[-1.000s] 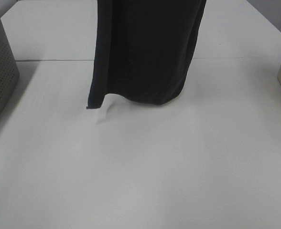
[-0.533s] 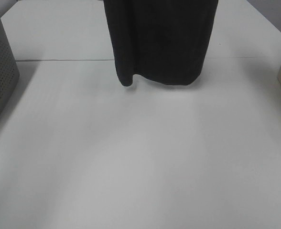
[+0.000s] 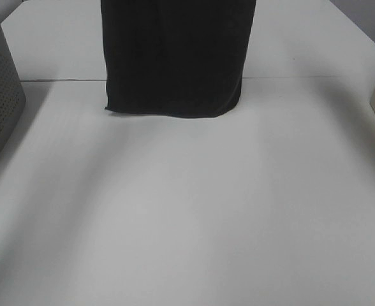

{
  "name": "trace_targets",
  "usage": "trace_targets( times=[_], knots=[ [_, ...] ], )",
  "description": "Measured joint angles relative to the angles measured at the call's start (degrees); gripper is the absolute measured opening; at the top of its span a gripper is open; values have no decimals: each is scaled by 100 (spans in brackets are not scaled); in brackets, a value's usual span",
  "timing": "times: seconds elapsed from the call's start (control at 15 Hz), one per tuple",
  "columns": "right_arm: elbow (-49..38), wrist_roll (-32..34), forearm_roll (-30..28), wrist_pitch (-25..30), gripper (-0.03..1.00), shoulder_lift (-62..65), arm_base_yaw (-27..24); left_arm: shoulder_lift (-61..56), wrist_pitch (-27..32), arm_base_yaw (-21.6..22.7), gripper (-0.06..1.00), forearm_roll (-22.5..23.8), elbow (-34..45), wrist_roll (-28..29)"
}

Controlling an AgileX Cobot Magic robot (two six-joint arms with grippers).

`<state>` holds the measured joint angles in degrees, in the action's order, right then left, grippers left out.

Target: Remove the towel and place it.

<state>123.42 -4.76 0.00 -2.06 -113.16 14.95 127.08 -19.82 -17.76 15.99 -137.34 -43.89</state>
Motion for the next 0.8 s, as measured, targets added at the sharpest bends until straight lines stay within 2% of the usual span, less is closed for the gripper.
trace_targets(
  times=[0.27, 0.47, 0.53, 0.6, 0.67, 0.8],
  knots=[
    [842, 0, 0, 166, 2, -424, 0, 665, 29, 46, 0, 17, -1301, 229],
    [905, 0, 0, 539, 2, -504, 0, 848, 218, 46, 0, 246, -1432, 710],
    [911, 0, 0, 1106, 2, -510, 0, 974, 785, 46, 0, 395, -1432, 957],
    [911, 0, 0, 1329, 2, -510, 0, 997, 997, 46, 0, 418, -1432, 1003],
    [911, 0, 40, 1839, 2, -510, 0, 1014, 1409, 46, 0, 441, -1432, 1100],
    [911, 0, 138, 3060, 2, -510, 0, 945, 2630, 29, 0, 304, -1432, 1409]
  ],
)
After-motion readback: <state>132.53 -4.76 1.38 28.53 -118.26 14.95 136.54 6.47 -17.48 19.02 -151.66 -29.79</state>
